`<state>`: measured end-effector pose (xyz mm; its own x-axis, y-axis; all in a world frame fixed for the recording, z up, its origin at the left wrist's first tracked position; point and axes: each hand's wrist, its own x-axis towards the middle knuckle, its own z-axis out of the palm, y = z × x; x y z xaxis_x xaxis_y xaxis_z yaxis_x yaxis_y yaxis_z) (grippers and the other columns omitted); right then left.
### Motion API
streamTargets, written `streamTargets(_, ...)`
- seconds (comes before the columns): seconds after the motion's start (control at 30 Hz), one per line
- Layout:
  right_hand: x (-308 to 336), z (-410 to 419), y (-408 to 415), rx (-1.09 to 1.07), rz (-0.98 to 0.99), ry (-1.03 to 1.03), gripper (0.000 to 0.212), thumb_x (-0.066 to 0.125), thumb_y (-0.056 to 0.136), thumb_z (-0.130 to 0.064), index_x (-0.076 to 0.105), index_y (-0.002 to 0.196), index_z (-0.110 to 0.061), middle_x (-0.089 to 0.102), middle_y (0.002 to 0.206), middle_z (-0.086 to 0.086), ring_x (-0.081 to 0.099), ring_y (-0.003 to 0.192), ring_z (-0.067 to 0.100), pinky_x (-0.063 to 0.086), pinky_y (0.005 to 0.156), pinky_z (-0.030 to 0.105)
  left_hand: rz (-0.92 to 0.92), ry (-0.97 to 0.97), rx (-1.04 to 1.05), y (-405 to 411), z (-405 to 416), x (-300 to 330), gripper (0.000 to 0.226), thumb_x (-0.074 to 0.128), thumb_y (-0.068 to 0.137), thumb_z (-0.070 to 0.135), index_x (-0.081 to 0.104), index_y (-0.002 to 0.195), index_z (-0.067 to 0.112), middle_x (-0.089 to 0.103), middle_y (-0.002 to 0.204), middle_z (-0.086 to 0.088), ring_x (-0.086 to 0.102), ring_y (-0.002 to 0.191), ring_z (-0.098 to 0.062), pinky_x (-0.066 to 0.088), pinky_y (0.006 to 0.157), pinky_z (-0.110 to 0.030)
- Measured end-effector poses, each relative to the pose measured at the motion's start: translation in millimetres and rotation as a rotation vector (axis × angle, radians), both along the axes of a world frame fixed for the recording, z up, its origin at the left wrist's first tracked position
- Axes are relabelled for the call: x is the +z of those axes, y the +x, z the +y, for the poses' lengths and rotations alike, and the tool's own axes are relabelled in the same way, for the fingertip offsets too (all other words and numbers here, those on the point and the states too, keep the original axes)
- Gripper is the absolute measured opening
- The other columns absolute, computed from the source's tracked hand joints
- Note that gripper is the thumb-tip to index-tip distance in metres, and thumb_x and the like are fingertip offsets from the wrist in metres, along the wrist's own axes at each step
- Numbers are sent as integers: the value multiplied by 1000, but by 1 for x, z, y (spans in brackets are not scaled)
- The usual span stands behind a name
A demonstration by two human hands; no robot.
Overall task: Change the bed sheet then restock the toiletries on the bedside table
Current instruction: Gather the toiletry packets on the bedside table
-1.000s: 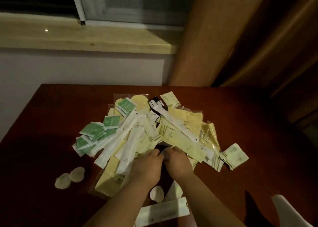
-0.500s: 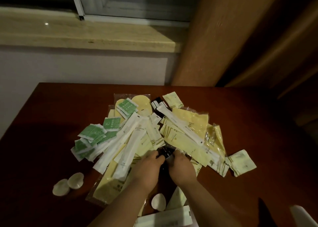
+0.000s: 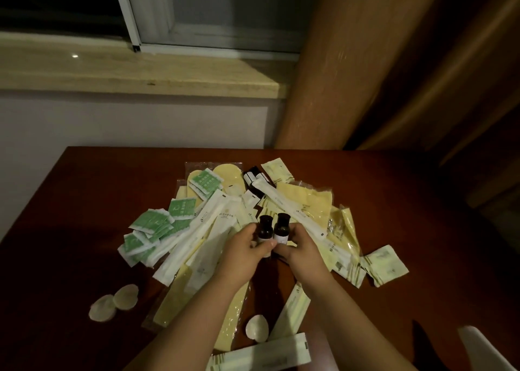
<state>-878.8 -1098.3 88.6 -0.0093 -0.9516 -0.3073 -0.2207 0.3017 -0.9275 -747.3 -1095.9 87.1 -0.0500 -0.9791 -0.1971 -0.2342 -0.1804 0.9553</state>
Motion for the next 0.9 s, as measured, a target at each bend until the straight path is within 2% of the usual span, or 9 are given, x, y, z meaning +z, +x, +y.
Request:
streamTargets(0.1,7,5,2,26,-30,-10,23,65,85,-12,55,103,-19,63,104,6,64,96,26,50,90,50,142,77,18,4,4,10,21,62,90,17,60,95,37,67,102,4,60,101,-13,49,84,-24)
streamTargets(0.23,22,28,4,-1,-9,-46,20,64,87,-14,55,104,-17,63,93,7,63,85,24,52,75,37,246,137,-46,7,19,20,18,59,92,17,61,98,34,64,106,-1,62,103,-16,54,84,-33)
streamTargets(0.3,29,49,5,-71,39,-78,17,63,88,-15,55,103,-18,63,90,3,62,80,18,50,67,29,204,133,-84,4,27,22,16,60,91,22,61,101,35,64,109,0,59,110,-18,51,91,-37)
streamTargets(0.37,38,74,5,-159,121,-121,16,63,88,-16,55,102,-18,63,96,2,63,82,15,54,71,31,139,100,-143,0,37,27,18,60,91,28,60,108,34,62,111,3,56,111,-17,46,93,-35)
streamTargets(0.47,54,122,11,-325,253,-159,19,63,89,-19,51,104,-20,60,93,-2,62,83,16,54,77,36,67,44,-249,-7,62,34,46,62,88,37,54,129,17,58,124,-2,54,116,-21,45,96,-38)
streamTargets(0.6,68,204,31,-590,328,-188,24,63,90,-21,46,105,-27,55,90,-13,60,78,7,53,68,22,14,-33,-449,-4,119,43,48,63,88,36,54,130,16,60,124,-2,57,112,-21,47,91,-37)
streamTargets(0.7,73,278,47,-803,290,-174,22,63,89,-19,50,105,-25,60,95,-6,61,82,10,55,74,29,84,-55,-568,-4,177,55,46,61,91,29,51,133,17,56,120,5,52,109,-12,40,83,-25)
streamTargets(0.77,79,331,49,-925,336,-190,19,63,88,-14,53,101,-22,59,90,-5,57,76,5,49,66,18,137,-52,-683,-9,223,66,40,61,91,23,52,130,21,53,111,11,50,102,-6,40,73,-15)
streamTargets(0.9,100,440,43,-1209,373,-259,19,63,83,-7,55,94,-20,61,85,-5,58,82,13,46,66,21,238,-136,-920,-34,318,86,23,66,87,17,57,106,26,59,87,16,56,81,3,44,61,-4)
